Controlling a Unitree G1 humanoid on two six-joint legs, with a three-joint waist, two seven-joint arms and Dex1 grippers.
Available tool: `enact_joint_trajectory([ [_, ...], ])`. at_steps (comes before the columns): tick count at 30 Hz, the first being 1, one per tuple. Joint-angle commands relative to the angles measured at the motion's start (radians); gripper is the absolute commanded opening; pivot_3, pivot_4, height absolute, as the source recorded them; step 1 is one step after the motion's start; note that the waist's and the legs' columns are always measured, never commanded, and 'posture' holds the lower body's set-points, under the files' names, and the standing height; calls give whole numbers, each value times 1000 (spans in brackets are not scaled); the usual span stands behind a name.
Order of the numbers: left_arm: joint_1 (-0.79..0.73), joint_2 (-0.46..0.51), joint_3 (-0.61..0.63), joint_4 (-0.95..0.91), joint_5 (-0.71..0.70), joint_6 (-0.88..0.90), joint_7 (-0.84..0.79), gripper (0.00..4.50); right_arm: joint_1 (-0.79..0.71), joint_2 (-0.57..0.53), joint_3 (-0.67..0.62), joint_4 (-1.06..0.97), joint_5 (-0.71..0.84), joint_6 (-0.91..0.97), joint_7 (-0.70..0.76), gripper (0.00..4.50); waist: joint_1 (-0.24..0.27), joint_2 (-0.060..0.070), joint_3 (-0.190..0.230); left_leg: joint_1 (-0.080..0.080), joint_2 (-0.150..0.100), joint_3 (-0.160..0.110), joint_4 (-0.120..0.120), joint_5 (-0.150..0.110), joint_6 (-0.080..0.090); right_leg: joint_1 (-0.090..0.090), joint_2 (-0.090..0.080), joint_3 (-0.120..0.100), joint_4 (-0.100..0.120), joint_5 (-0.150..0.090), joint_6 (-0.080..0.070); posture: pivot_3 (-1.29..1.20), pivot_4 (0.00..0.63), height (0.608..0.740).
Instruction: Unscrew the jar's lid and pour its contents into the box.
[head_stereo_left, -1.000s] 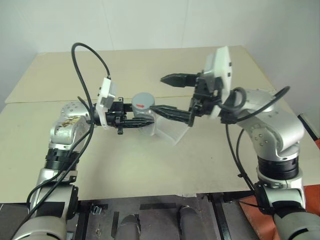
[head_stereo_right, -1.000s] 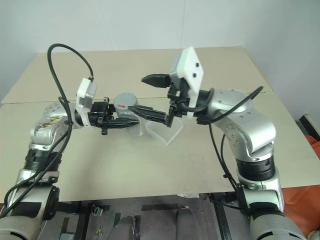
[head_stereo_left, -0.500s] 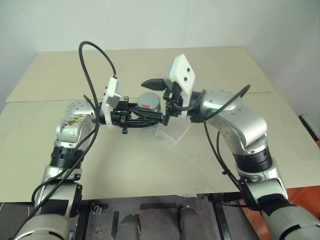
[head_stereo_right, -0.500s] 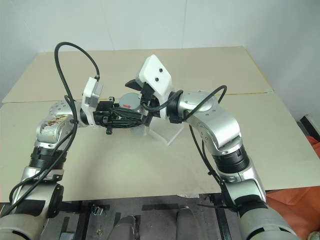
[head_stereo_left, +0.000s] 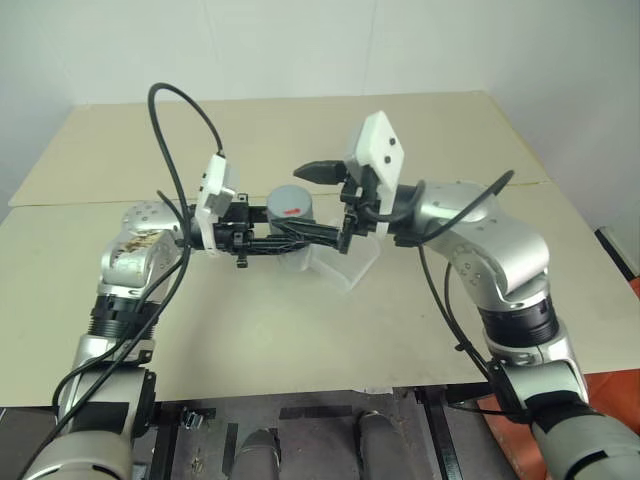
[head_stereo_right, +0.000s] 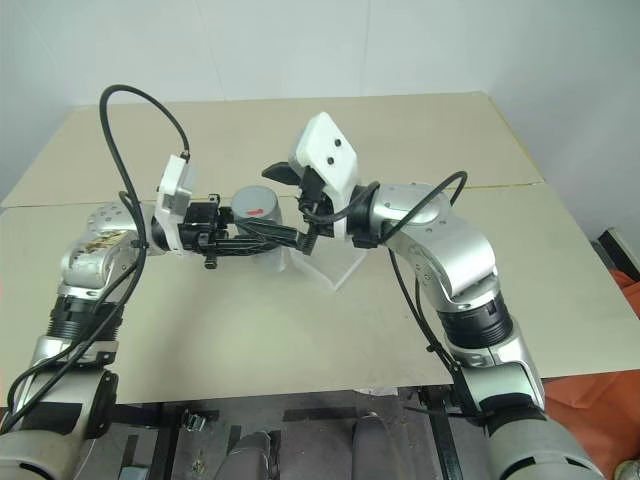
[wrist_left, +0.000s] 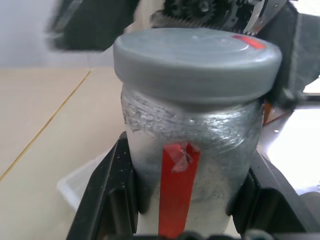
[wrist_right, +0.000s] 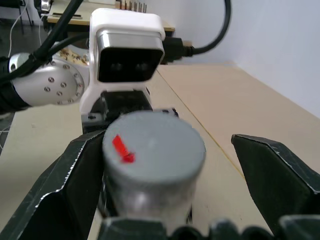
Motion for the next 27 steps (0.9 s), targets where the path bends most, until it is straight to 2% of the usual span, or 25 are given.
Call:
enact_joint_trajectory([
  [1, 31, 33, 35, -61, -36, 1, -35, 1921, 7, -55, -138, 22, -16, -10, -48, 4459, 1, 0, 0, 0, 0, 0, 0, 0, 0, 0, 0, 0, 0, 0, 0, 0, 150, 740],
  [6, 52, 53, 53, -87, -49, 17, -38, 1921, 26, -88, -164, 42, -10, -17, -42, 4459, 15, 0, 0, -1, 0, 0, 0, 0, 0, 1, 0, 0, -1, 0, 0, 0, 150, 740],
  [12, 49, 44, 47, -89, -51, 16, -22, 1921, 28, -95, -168, 32, -15, -20, -32, 4459, 4, 0, 0, 0, 0, 0, 0, 0, 0, 0, 0, 0, -1, 0, 0, 0, 150, 740],
  [19, 1, -15, 16, -29, -15, -17, 9, 1921, 9, -74, -202, -102, 102, 33, -17, 4459, 4, 0, 0, -1, 0, 0, 0, 0, 0, 0, 0, 0, 0, 0, 0, 0, 150, 740],
  [23, -41, -59, 1, 31, 11, -45, 21, 1921, -7, -49, -166, -138, 124, 56, -35, 4459, 5, 0, 0, 0, 0, 0, 0, 0, 0, 0, 0, 0, -1, 0, 0, 0, 150, 740],
  [27, -73, -89, -15, 70, 28, -70, 8, 1921, -36, -5, -94, -103, 79, 50, -42, 4459, 0, 0, 0, 0, 0, 0, 0, 0, 0, 0, 0, 0, 0, 0, 0, 0, 150, 740],
])
